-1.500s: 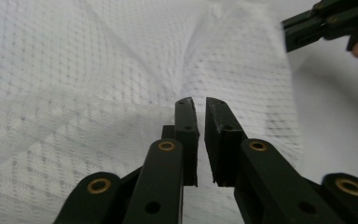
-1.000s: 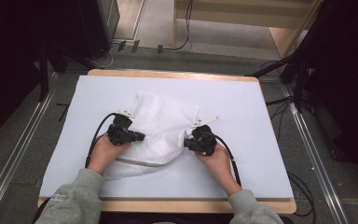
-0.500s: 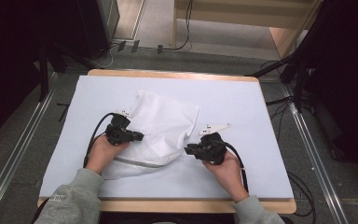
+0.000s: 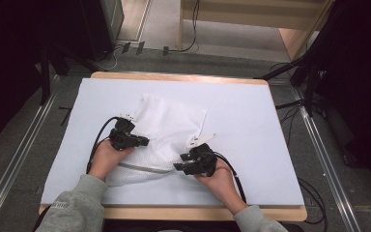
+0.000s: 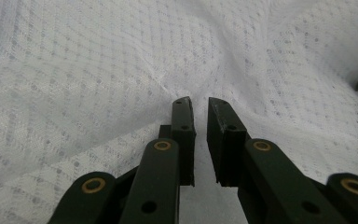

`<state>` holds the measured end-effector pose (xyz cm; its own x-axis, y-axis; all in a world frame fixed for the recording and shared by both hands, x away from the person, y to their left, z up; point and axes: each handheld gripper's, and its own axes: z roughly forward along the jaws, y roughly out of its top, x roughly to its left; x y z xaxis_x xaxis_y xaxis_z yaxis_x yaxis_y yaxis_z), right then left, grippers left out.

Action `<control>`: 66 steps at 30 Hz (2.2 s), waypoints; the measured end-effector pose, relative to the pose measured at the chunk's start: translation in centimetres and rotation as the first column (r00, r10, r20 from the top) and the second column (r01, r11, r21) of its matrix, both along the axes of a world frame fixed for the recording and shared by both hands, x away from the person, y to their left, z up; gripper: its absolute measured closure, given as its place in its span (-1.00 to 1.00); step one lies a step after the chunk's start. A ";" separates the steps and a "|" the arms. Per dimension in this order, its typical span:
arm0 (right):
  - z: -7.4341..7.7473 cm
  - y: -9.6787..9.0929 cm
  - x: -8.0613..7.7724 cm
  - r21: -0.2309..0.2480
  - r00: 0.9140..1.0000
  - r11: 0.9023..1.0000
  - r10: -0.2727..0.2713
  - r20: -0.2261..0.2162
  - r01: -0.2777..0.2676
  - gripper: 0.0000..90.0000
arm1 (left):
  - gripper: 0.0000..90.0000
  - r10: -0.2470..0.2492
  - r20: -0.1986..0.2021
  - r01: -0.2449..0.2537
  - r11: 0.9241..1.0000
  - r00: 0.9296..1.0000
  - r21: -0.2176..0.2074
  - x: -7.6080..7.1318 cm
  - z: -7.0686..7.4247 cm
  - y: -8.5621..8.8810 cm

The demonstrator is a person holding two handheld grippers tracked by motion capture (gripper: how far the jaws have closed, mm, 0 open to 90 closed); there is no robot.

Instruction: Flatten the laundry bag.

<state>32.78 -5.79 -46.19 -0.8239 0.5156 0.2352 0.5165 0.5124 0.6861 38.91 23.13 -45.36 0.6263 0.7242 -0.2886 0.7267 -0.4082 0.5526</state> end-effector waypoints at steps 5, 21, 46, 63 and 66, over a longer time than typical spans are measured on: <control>-0.9 0.6 0.0 -0.023 0.999 1.000 0.021 0.032 -0.020 0.20 | 0.80 0.006 0.002 -0.006 1.000 1.000 -0.006 0.0 0.0 0.0; 0.8 0.6 0.3 -0.018 0.998 0.999 -0.040 0.042 0.041 1.00 | 0.73 0.035 0.004 -0.035 0.999 0.999 -0.025 0.1 0.3 0.6; 3.2 2.1 4.5 0.018 0.998 0.998 -0.058 0.020 0.057 1.00 | 0.53 0.066 0.060 -0.060 0.994 0.996 -0.092 -1.2 2.2 1.9; -0.5 3.4 6.4 -0.042 0.997 0.998 -0.052 -0.052 0.050 0.98 | 0.23 0.111 0.041 -0.107 0.990 0.993 -0.090 -1.6 1.7 3.5; -0.1 3.2 6.3 -0.038 0.998 0.998 -0.051 -0.044 0.050 0.84 | 0.20 0.113 0.045 -0.109 0.990 0.993 -0.086 -1.6 1.6 3.6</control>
